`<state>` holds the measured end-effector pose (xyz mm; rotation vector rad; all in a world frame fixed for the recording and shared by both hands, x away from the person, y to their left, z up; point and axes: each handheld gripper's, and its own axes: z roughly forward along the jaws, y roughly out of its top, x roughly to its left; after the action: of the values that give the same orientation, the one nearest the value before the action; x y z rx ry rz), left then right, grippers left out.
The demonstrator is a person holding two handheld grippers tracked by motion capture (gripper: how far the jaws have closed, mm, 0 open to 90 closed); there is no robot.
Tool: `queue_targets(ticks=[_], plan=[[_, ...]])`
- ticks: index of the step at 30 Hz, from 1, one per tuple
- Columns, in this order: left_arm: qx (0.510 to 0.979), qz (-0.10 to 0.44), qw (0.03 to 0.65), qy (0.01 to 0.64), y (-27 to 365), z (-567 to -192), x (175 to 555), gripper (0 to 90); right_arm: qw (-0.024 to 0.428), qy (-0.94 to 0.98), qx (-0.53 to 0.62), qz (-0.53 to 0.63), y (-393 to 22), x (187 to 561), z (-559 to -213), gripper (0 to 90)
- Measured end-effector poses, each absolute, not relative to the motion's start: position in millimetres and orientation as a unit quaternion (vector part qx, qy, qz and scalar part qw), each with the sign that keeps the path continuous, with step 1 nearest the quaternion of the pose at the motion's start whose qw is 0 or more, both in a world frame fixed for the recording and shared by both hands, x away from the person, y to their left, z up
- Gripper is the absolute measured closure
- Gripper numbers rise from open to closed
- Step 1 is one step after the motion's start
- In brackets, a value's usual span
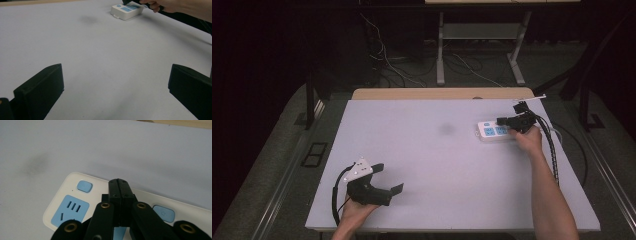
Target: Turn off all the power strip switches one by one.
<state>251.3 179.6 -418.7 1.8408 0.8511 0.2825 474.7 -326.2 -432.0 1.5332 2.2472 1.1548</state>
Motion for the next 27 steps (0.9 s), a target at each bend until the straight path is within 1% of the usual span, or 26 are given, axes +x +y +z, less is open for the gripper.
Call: queue_targets(ticks=[6,9,13,18,20,27], plan=[[0.769,0.117,0.518,0.355,179,-419,252,0.0,0.092,0.76,0.513,0.388,-326,476,-431,90.0],[0.77,0.118,0.518,0.354,179,-419,252,0.0,0.085,0.758,0.516,0.389,-328,477,-431,90.0],[0.767,0.117,0.52,0.356,181,-419,253,0.0,0.101,0.773,0.508,0.367,-322,477,-427,90.0],[0.763,0.114,0.524,0.36,182,-419,254,0.0,0.1,0.772,0.509,0.366,-323,479,-423,90.0],[0.763,0.115,0.524,0.36,182,-419,254,0.0,0.106,0.777,0.508,0.357,-323,479,-422,90.0],[0.763,0.114,0.525,0.36,182,-419,254,0.0,0.095,0.773,0.511,0.363,-331,478,-420,90.0]])
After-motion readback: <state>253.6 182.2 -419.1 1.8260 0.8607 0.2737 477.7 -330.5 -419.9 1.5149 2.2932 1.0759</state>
